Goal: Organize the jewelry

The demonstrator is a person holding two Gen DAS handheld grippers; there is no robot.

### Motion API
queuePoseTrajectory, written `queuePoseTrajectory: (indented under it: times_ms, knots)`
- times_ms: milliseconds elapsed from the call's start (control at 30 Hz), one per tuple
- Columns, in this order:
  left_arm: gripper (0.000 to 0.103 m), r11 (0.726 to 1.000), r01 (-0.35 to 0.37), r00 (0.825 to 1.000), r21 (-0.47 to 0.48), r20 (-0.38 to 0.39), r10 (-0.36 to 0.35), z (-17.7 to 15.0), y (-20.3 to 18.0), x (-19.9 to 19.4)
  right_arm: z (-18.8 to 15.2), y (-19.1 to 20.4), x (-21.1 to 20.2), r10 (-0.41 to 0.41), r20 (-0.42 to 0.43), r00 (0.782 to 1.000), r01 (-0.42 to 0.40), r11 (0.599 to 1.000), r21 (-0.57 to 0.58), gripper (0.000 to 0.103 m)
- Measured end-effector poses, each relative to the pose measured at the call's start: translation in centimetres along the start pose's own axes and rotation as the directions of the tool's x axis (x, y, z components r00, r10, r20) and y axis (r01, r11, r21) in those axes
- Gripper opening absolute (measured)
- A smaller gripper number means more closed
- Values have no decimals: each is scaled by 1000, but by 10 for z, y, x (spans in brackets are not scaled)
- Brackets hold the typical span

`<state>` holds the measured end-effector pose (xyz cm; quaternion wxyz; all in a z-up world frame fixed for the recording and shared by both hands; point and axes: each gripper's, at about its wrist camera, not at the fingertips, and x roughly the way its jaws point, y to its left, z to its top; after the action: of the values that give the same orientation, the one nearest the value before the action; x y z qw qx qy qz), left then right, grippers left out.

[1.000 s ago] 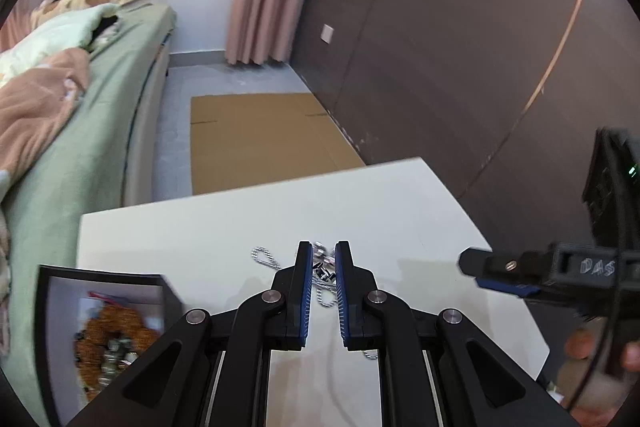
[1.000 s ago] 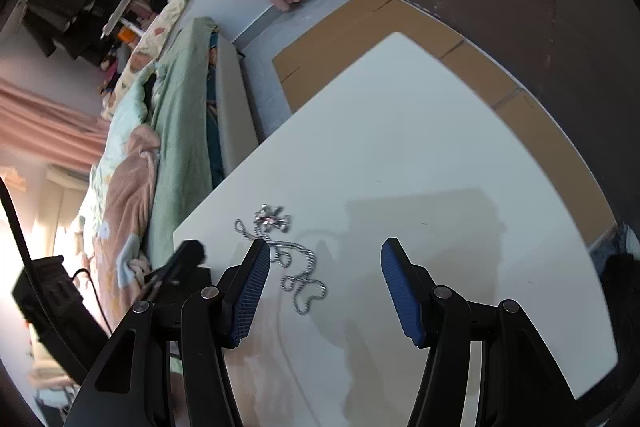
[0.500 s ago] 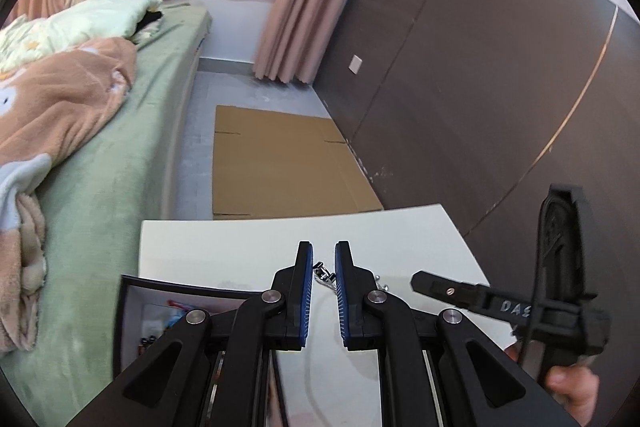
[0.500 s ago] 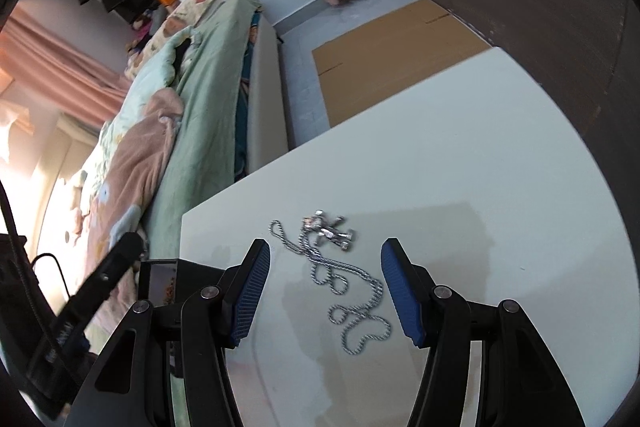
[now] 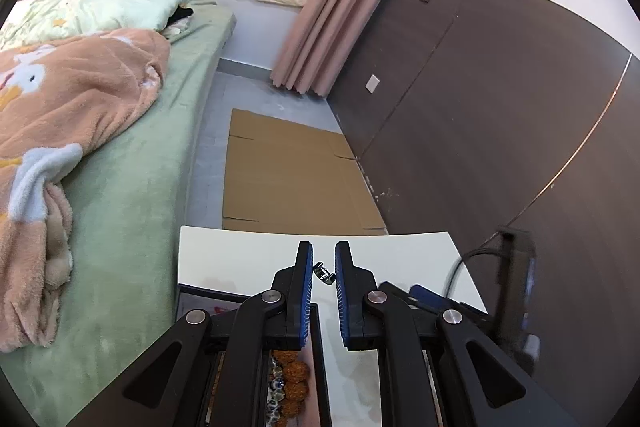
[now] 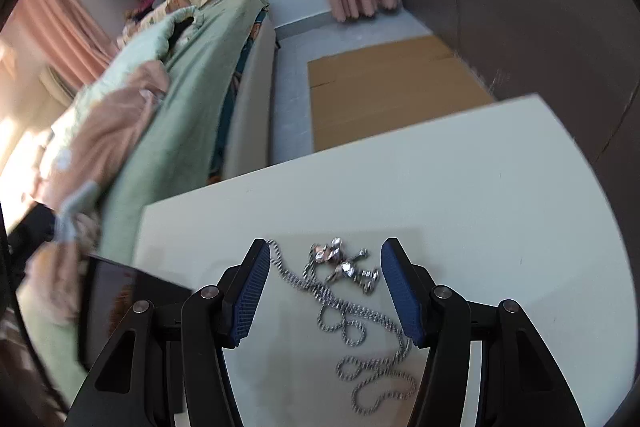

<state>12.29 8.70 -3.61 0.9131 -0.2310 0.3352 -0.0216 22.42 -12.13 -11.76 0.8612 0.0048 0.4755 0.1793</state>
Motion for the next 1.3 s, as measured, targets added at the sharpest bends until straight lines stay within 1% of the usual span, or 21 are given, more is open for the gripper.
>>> queuePoseTrajectory:
  times_ms: [67,100,200,267,367,400,433,467,533,633,667,700,767,867,1067,1133,1167,1200,1233,1267,1300]
  knots:
    - [11,1000,0,1000,-3,4,0,1,2,-3,1,1,9,-39,-24,999,39,999,-12,58]
    - [11,1000,0,1000,-5,6,0,1,3,-4,-1,-1,15,-53,-52,997,53,999,-4,56]
    - [11,1000,-3,1000,-13,13,3,3,6,-8,-5,1,15,-100,-62,993,98,994,-37,44]
    - [11,1000,-6,1000,-24,15,6,4,10,-10,-6,4,16,-124,-74,990,119,990,-71,25]
    - [11,999,-9,1000,-38,13,9,4,14,-12,-7,-5,12,-73,-94,993,70,997,-33,21]
    - [11,999,-9,1000,-41,12,9,4,15,-13,-6,-7,10,-49,-98,994,48,999,-11,18]
    - [11,999,-9,1000,-41,10,9,3,15,-14,-6,-11,7,-3,-108,994,6,1000,31,12]
    - [11,999,-10,1000,-39,7,11,1,15,-14,-6,-16,6,37,-114,993,-29,997,71,12]
    - [11,999,-17,1000,-35,-5,17,0,14,-14,-9,-23,1,79,-110,991,-65,990,126,12]
    - [11,999,-24,999,-25,-23,24,-3,13,-15,-11,-30,-6,135,-99,986,-116,977,179,12]
    - [11,999,-27,999,-22,-27,27,-5,12,-15,-12,-32,-9,158,-91,983,-138,971,193,9]
    - [11,999,-25,999,-22,-31,24,-6,12,-16,-12,-31,-13,176,-82,981,-157,967,200,5]
    - [11,999,-20,999,-25,-41,19,-8,13,-17,-14,-31,-21,205,-60,977,-188,959,211,5]
    - [11,999,-26,997,-28,-67,24,-15,14,-17,-15,-29,-35,225,-21,974,-216,954,207,5]
    - [12,998,-62,992,-25,-112,59,-28,11,-15,-23,-31,-56,278,17,960,-275,937,217,5]
    - [20,998,-59,991,-21,-119,56,-32,10,-15,-25,-32,-63,291,29,956,-290,931,220,5]
    - [44,998,-57,991,-20,-123,54,-34,10,-16,-27,-33,-66,299,38,954,-299,928,222,5]
    - [80,998,-53,991,-23,-122,49,-35,9,-17,-28,-34,-70,308,47,950,-311,924,224,5]
    - [95,999,-46,992,-28,-119,43,-36,9,-19,-29,-34,-74,316,55,947,-320,920,225,5]
    - [103,999,-38,994,-35,-106,34,-37,8,-22,-30,-34,-78,326,63,943,-332,916,225,5]
    - [103,999,-33,995,-37,-95,29,-37,8,-25,-31,-34,-82,336,71,939,-343,912,224,5]
